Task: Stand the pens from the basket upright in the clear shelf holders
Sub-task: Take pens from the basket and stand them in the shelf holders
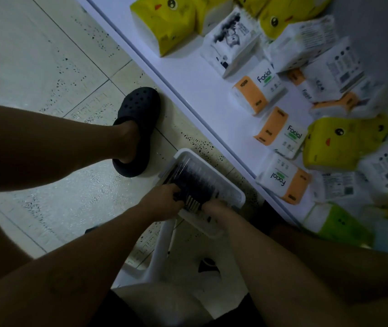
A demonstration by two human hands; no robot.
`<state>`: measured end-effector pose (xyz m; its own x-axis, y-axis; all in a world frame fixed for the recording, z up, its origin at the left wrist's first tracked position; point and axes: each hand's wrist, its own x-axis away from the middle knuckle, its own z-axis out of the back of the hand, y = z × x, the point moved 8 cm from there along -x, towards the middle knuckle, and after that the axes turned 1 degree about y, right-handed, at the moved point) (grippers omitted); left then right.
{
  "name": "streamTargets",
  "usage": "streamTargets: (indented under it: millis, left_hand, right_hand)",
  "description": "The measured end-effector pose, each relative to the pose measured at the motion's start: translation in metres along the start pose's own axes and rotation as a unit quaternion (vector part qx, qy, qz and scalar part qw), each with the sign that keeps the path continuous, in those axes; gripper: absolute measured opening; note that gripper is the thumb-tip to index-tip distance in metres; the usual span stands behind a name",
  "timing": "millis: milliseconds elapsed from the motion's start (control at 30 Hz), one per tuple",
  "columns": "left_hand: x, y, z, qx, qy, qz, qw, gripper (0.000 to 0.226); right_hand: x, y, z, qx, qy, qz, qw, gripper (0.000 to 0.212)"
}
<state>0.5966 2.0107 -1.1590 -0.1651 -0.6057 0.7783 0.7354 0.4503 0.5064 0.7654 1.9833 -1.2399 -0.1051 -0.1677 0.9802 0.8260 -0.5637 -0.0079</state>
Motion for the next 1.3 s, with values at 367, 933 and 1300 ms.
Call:
streamTargets:
  millis: [367, 933, 1300]
  left_hand:
    - [-0.048, -0.012, -0.033, -0.012, -0.04, 0.001, 0.999, 0.014]
    - [-0.079, -0.031, -0.046, -0.174, -0.006, 0.063, 0.983, 0.023]
    - [-0.059, -0.008, 0.013, 0.04, 0.035, 0.04, 0.998, 0.033]
  right_hand:
    - [0.007, -0.026, -0.016, 0.025, 0.084, 0.223, 0.971, 0.062]
    - [0.046, -0.015, 0.041, -0.151, 0.289, 0.141, 0.935, 0.021]
    - [0.057, -0.019, 0.026, -0.176, 0.234, 0.139, 0.946, 0.018]
